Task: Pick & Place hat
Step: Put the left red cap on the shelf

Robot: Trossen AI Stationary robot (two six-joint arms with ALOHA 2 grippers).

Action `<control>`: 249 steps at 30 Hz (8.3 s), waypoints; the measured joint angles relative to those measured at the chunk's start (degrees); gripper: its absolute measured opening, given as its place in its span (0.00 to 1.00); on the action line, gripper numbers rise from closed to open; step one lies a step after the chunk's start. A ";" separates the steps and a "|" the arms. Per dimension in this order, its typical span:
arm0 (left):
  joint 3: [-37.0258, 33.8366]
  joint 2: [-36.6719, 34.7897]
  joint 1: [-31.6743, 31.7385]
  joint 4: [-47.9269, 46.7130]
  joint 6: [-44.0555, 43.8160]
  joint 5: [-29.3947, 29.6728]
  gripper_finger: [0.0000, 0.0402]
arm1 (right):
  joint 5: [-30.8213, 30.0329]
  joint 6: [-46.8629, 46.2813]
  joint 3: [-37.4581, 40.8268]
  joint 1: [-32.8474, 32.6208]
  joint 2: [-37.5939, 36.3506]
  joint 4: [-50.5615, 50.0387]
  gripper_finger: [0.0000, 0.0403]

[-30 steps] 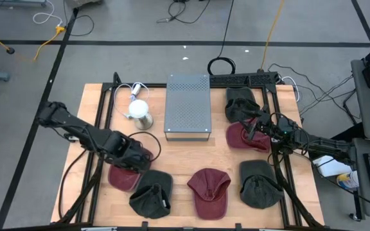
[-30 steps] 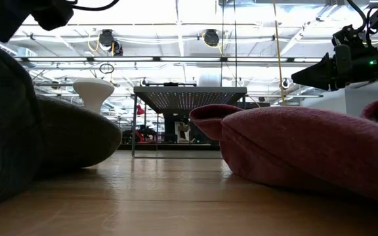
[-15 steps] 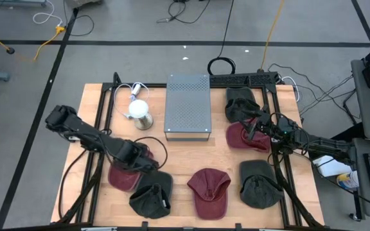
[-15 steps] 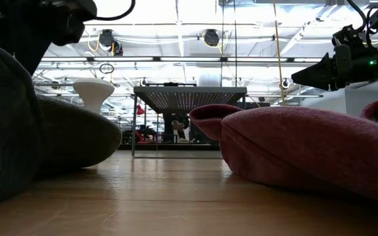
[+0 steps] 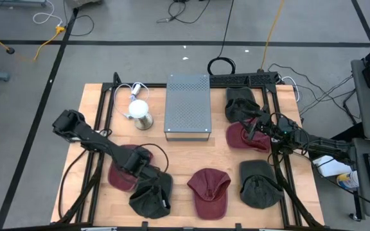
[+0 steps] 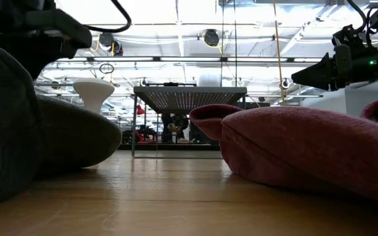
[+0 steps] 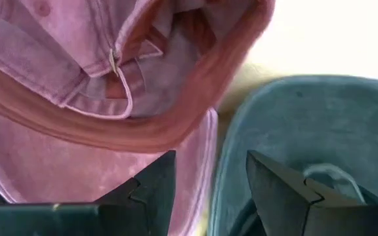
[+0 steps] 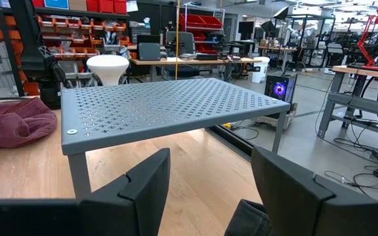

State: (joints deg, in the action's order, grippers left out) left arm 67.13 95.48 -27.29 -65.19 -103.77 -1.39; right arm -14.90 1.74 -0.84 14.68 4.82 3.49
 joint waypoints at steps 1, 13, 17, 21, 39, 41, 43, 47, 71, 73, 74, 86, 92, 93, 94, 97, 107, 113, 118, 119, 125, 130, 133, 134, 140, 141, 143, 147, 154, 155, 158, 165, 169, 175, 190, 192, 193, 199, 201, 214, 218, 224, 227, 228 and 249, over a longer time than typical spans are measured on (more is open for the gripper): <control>0.00 0.32 -0.12 -0.29 -0.38 0.21 0.46 | 0.00 0.01 0.00 0.00 0.00 0.01 0.52; 0.00 3.52 -0.92 -2.09 -0.06 -0.29 0.46 | 0.00 0.01 0.00 0.00 0.01 0.20 0.52; 0.00 3.54 -0.90 -2.16 -0.07 -0.24 0.46 | 0.00 0.02 0.00 0.00 0.02 0.20 0.52; 0.00 3.54 -0.87 -2.27 -0.48 -0.25 0.46 | 0.00 0.02 0.00 0.00 0.00 0.20 0.52; 0.00 3.54 -0.87 -2.43 1.09 -1.53 0.06 | 0.00 0.01 0.00 0.00 0.00 0.20 0.52; 0.00 3.54 -0.85 -2.42 2.15 -1.52 0.03 | 0.00 0.01 0.00 0.00 0.00 0.20 0.52; 0.00 3.54 -0.87 -2.40 2.83 -1.55 0.03 | 0.00 0.02 0.00 0.00 0.01 0.20 0.52; 0.00 3.45 -0.87 -2.38 4.01 -1.54 0.04 | 0.00 0.01 0.00 0.00 0.02 0.20 0.52; 0.00 -19.37 -4.16 -4.55 13.99 15.02 0.02 | -0.04 0.00 0.00 -0.04 0.13 1.84 0.52; 0.00 -22.50 -5.08 -3.92 15.12 16.44 0.02 | -0.04 0.00 0.00 -0.04 0.13 1.86 0.52; 0.00 -24.09 -5.50 -3.36 15.98 17.26 0.02 | -0.04 0.02 0.00 -0.04 0.13 1.88 0.52; 0.00 -37.34 -7.74 14.33 28.12 24.47 0.02 | -0.03 0.01 0.01 -0.04 0.13 2.10 0.52; 0.00 -39.85 -6.62 30.38 34.86 27.42 0.02 | -0.02 0.00 0.02 -0.04 0.13 2.12 0.52; 0.00 -39.95 -6.27 32.51 35.64 27.60 0.02 | -0.03 0.81 0.02 -0.04 0.13 2.13 0.52; 0.00 -40.02 -5.86 34.44 36.17 27.73 0.02 | -0.26 4.39 0.01 -0.04 0.13 2.31 0.52; 0.00 -39.90 -4.77 38.37 36.67 29.04 0.02 | -2.07 21.27 0.01 0.12 0.12 2.46 0.52; 0.00 -36.50 -1.42 46.26 37.04 32.50 0.02 | -1.45 37.69 0.02 0.11 0.13 2.66 0.52; 0.00 -34.52 0.87 47.00 35.50 32.56 0.02 | -1.19 28.95 0.02 0.05 0.12 3.04 0.52; 0.00 -33.59 2.69 49.37 35.33 32.50 0.02 | 4.43 16.96 0.02 0.04 0.13 10.82 0.52; 0.00 -33.56 2.98 49.51 35.33 32.52 0.02 | 4.91 17.00 0.05 0.02 0.13 13.41 0.52; 0.00 -33.57 4.21 50.59 35.99 32.42 0.02 | -0.26 14.00 -5.32 -0.84 0.73 16.89 0.52; 0.00 -33.59 5.31 51.43 37.11 31.20 0.02 | -4.23 10.37 -14.30 -1.05 3.97 14.24 0.52; 0.00 -33.60 6.15 52.28 38.34 30.08 0.02 | -4.45 6.59 -19.44 -1.07 7.78 9.57 0.52; 0.00 -33.60 6.52 52.28 38.92 29.88 0.02 | -4.44 5.24 -21.65 -1.07 9.21 7.99 0.52; 0.00 -33.60 9.09 54.05 46.45 27.98 0.02 | 2.51 -3.15 -33.85 -1.09 20.15 -4.80 0.52; 0.00 -33.60 9.71 54.64 47.88 26.95 0.02 | 5.42 -4.91 -35.81 -1.18 22.07 -4.86 0.52; 0.00 -33.60 10.59 56.33 50.39 25.06 0.02 | 10.59 -8.66 -38.64 -1.57 25.47 -4.86 0.52; 0.00 -33.60 12.52 60.97 56.05 21.04 0.02 | 16.98 -18.59 -41.86 -2.45 31.60 -2.66 0.52; 0.00 -33.60 15.96 70.69 68.39 13.40 0.02 | 27.47 -37.07 -41.86 -3.35 38.76 9.74 0.52; 0.00 -33.60 16.45 72.03 70.08 12.11 0.02 | 28.58 -39.08 -41.86 -3.40 39.63 11.39 0.52; 0.00 -33.60 17.63 75.54 75.11 9.29 0.02 | 30.15 -43.70 -41.86 -3.71 41.91 16.61 0.52; 0.00 -33.61 19.23 80.01 84.21 5.91 0.02 | 30.02 -51.53 -41.86 -4.74 45.78 29.72 0.52; 0.00 -33.60 19.67 80.08 88.22 5.86 0.02 | 30.04 -58.22 -41.86 -4.72 47.83 37.82 0.52; 0.00 -33.60 19.67 81.75 95.70 6.42 0.02 | 30.06 -59.43 -41.88 -4.72 49.83 41.28 0.52; 0.02 -33.63 20.24 86.82 103.68 10.53 0.02 | 22.37 -67.24 -41.88 -6.99 56.50 49.37 0.54; 0.02 -33.66 20.24 86.79 103.64 10.92 0.02 | 22.26 -67.02 -41.88 -6.93 56.70 50.63 0.53; 0.02 -33.64 20.24 86.72 103.52 11.09 0.02 | 21.79 -66.74 -41.88 -6.93 56.88 51.38 0.53; 0.06 -32.84 20.24 88.71 103.70 12.00 0.02 | 16.34 -69.83 -41.90 -7.95 57.79 52.42 0.55; 0.07 -32.50 20.20 89.17 104.28 11.84 0.02 | 16.33 -70.04 -41.91 -8.50 58.24 52.54 0.57; 18.77 -17.35 20.79 79.16 110.14 6.61 0.02 | 15.39 -68.36 -41.99 -12.65 60.75 63.58 0.64; 23.82 -12.90 21.38 78.51 110.55 4.41 0.02 | 15.35 -65.90 -44.34 -13.77 60.77 64.21 0.63; 26.56 -10.25 21.92 78.99 110.53 4.17 0.02 | 21.00 -60.77 -50.99 -16.05 60.87 61.11 0.63; 26.82 -10.21 21.92 78.97 110.10 4.45 0.02 | 21.14 -59.22 -52.28 -17.44 60.94 60.61 0.63; 26.83 -10.23 21.92 78.99 110.09 5.12 0.02 | 20.99 -58.89 -52.35 -17.80 60.87 60.79 0.63; 26.82 -10.21 21.62 78.17 110.49 5.57 0.06 | 9.00 -60.65 -52.35 -20.81 60.67 61.03 0.03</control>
State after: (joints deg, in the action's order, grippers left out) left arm 93.95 85.27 -5.67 12.98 6.72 4.19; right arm -5.90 -58.91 -53.19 -6.13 65.49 64.52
